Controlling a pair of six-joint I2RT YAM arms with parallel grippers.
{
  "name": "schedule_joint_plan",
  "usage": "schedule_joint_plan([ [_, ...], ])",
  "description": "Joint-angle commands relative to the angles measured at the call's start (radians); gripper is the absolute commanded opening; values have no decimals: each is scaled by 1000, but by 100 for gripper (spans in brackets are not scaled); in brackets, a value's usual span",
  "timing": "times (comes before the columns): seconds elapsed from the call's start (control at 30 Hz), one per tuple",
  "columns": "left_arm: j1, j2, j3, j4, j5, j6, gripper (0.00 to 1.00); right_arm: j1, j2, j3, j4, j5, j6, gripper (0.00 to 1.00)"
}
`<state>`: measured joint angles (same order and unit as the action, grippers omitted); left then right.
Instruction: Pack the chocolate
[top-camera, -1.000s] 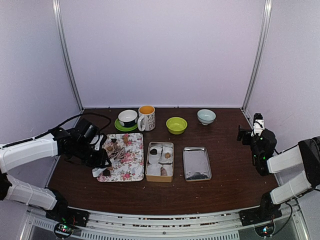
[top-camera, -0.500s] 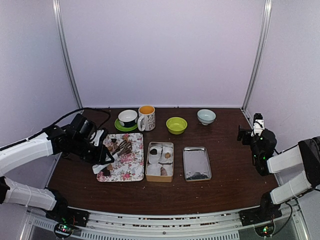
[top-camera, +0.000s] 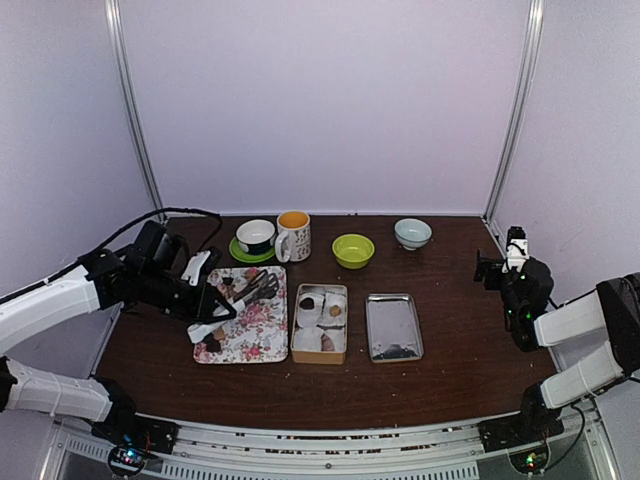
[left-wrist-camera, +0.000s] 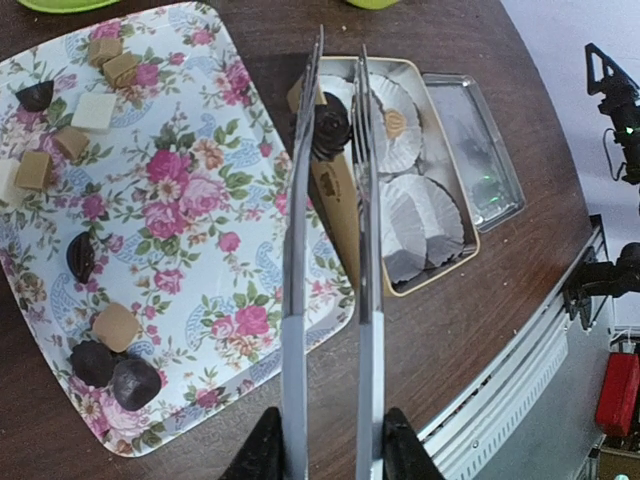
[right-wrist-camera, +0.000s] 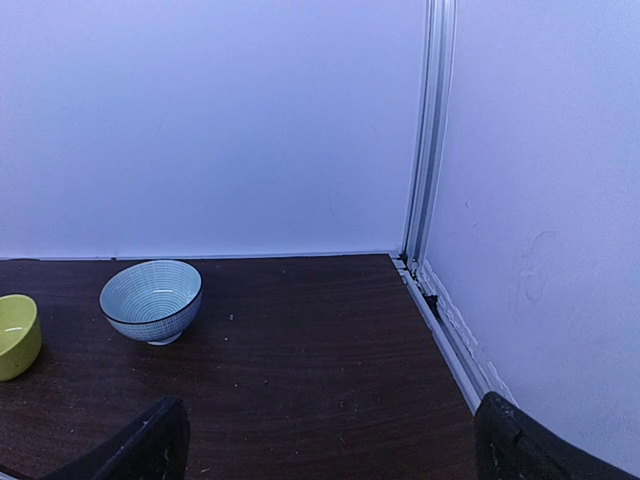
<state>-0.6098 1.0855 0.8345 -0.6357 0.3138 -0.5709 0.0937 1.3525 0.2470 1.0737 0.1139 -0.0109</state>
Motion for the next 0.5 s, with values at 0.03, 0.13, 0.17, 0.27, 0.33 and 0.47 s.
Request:
schedule_joint_plan([
  [0.03, -24, -37, 46, 108, 66, 21, 27, -6, 5, 3, 14, 20, 9, 100],
  [0.13, -47, -36, 46, 125, 61, 23, 27, -6, 5, 2, 14, 20, 9, 100],
  [0.17, -58, -35, 46, 132, 60, 23, 27, -6, 6, 2, 14, 19, 9, 100],
  [0.27, -94, -28, 52, 151, 51, 26, 27, -6, 5, 2, 14, 20, 9, 100],
  [0.33, -120, -19, 57, 162, 46, 34, 27, -6, 5, 2, 14, 20, 9, 100],
  [0.47, -167, 17, 74, 169, 45, 52, 27, -6, 5, 2, 15, 20, 9, 100],
])
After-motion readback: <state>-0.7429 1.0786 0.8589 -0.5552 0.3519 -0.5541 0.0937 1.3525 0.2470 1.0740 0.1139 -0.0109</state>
